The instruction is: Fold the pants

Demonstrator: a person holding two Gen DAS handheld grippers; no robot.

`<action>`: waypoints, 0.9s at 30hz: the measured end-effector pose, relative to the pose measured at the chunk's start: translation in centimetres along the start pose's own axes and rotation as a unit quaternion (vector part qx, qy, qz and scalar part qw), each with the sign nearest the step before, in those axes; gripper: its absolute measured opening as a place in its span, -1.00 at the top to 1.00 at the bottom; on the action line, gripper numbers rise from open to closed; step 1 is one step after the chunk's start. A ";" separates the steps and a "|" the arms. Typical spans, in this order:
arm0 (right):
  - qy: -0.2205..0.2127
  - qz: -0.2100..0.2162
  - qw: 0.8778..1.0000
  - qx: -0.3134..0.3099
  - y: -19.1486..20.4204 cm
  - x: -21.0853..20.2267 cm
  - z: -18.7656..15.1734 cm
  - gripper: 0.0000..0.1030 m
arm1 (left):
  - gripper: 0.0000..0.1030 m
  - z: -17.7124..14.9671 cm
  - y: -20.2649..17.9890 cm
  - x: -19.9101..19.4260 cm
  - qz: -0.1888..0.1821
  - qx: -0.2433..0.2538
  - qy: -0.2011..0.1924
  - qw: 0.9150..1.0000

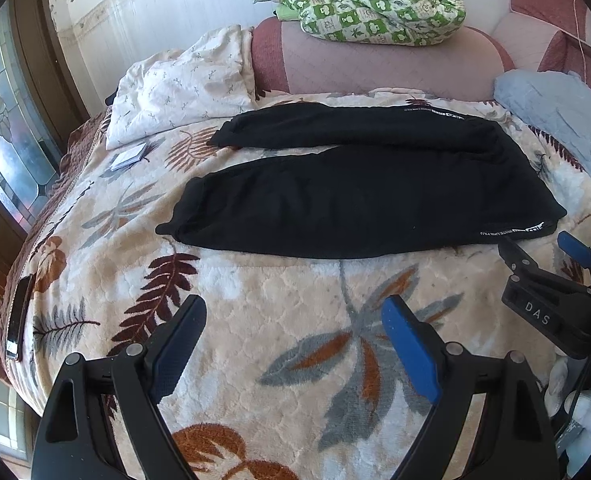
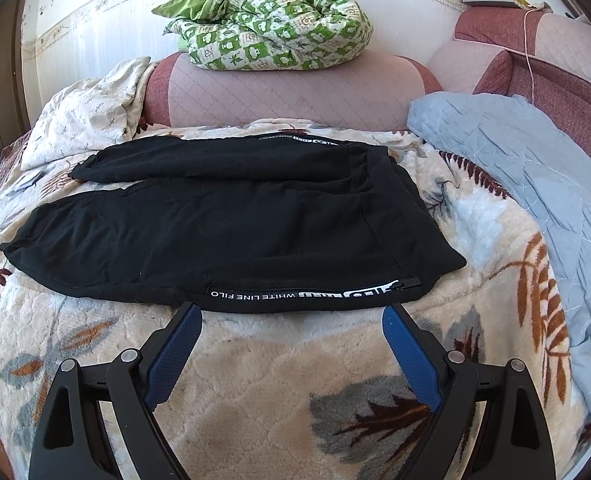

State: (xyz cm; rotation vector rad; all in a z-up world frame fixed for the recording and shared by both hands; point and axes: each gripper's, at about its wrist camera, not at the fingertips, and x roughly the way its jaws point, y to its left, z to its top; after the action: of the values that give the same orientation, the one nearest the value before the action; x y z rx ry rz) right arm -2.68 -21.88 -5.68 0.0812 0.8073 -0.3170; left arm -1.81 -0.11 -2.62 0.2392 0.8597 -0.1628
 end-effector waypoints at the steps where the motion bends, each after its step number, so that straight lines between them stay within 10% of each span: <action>1: 0.001 0.000 1.000 0.000 0.0 0.0 0.0 -0.84 | -0.74 0.0 0.0 0.1 0.000 -0.001 0.001 1.000; 16: 0.024 0.016 0.999 0.029 -1.7 1.1 0.4 -0.84 | -0.74 0.7 5.0 4.1 -0.022 -0.071 0.037 0.997; 27: 0.073 0.107 0.956 0.262 -11.6 3.6 0.0 -0.85 | -0.73 2.7 18.0 12.5 -0.099 -0.239 0.087 0.962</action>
State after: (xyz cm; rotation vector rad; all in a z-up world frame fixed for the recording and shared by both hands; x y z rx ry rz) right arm -3.91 -33.76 -7.69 0.6929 0.8348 -0.3159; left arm 12.47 15.86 -7.91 -0.2902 1.0696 -0.1180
